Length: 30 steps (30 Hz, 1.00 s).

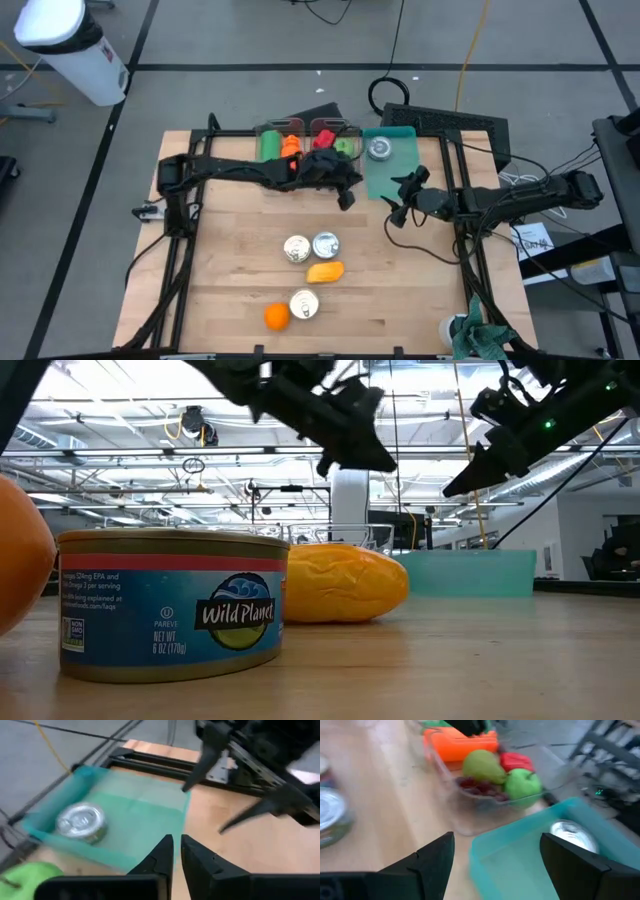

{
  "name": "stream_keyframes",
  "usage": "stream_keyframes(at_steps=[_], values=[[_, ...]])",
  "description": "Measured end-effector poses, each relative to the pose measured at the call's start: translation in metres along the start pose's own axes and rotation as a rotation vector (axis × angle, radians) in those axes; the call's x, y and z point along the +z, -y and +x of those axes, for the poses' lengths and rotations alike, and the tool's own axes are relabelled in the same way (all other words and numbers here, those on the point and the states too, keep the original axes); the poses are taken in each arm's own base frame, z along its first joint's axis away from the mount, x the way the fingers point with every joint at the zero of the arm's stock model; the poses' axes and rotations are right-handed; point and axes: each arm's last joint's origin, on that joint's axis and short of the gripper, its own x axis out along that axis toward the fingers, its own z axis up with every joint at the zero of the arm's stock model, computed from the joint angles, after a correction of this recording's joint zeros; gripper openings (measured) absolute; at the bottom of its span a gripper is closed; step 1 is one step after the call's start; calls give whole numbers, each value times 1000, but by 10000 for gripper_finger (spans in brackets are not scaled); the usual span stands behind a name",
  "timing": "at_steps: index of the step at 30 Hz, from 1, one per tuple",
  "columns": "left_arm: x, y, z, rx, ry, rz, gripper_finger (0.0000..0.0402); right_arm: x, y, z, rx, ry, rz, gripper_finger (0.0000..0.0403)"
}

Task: Pick & Place Food Item
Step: Put the green tuna can into the green bin

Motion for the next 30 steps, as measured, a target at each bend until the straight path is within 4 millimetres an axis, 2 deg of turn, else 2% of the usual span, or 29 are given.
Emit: stream_keyframes(at_steps=[3, 8, 12, 16, 21, 30], values=[[-18, 4, -17, -32, 54, -43, 26, 0, -3, -1, 50, -1, -4, 276], [-61, 14, -63, -26, 117, -89, 8, 2, -8, -3, 146, 17, -42, 276], [-87, 34, -98, -107, 151, -107, 6, 8, -18, -3, 309, 78, -25, 276], [-105, 56, -120, -68, 153, -123, 25, 14, -32, 3, 432, 139, -31, 277], [-121, 79, -130, 10, 117, -79, 80, 8, -54, 18, 517, 144, -97, 277], [-157, 92, -140, 33, -175, -137, 255, -10, -78, 43, 583, 103, -140, 277]])
